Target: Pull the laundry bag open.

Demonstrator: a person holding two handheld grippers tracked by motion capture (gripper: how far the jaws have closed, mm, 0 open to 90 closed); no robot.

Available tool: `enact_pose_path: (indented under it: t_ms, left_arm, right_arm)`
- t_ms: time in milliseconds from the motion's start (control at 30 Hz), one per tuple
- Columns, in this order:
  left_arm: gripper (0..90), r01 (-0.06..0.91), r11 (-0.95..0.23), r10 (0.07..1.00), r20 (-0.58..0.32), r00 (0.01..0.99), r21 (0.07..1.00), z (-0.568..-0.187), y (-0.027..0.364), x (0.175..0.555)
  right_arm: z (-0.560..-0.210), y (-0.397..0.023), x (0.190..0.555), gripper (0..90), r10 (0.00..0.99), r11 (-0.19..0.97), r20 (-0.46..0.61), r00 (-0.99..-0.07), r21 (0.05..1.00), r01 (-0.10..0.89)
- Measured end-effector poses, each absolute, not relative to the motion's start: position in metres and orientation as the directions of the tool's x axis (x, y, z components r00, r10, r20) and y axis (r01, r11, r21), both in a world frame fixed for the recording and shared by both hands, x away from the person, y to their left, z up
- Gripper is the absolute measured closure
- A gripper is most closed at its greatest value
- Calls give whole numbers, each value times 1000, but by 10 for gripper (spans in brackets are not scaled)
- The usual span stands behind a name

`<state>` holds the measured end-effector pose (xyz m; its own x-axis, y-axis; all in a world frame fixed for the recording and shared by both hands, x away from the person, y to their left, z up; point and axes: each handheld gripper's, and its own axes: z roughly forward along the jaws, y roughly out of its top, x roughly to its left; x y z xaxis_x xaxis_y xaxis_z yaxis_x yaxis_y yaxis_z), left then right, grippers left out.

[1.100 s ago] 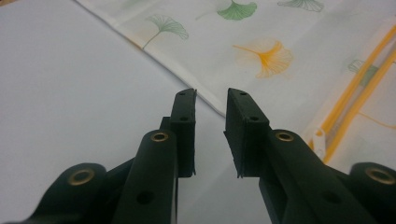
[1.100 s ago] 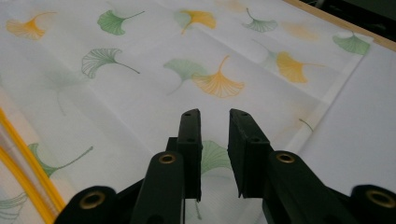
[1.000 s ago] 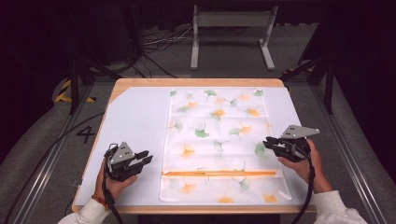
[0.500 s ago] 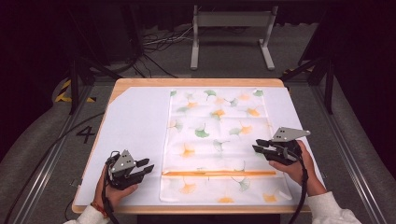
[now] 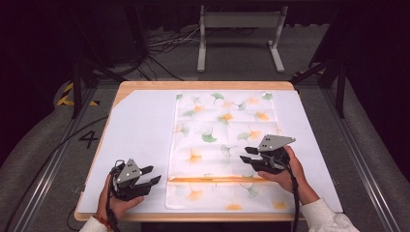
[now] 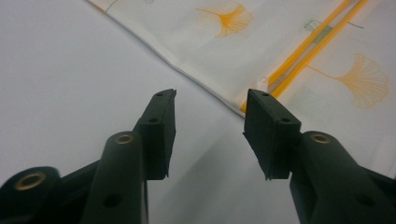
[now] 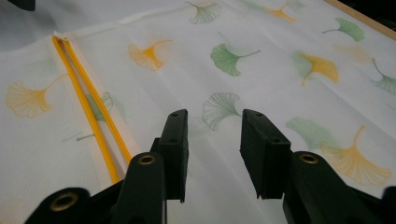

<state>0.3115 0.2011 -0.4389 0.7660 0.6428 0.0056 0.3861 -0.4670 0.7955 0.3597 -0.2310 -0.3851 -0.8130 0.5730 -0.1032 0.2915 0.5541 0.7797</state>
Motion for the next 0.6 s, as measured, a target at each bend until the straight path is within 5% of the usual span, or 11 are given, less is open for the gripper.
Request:
enact_pose_path:
  t_ms: [300, 600]
  left_arm:
    - [844, 368, -511, 578, -7, 816, 777, -441, 193, 302]
    - [875, 377, -541, 557, -15, 830, 752, -445, 186, 296]
  right_arm:
    - [-385, -179, 367, 645, 494, 564, -84, -865, 788, 245]
    - [-394, -129, 370, 708, 388, 629, -105, -916, 756, 180]
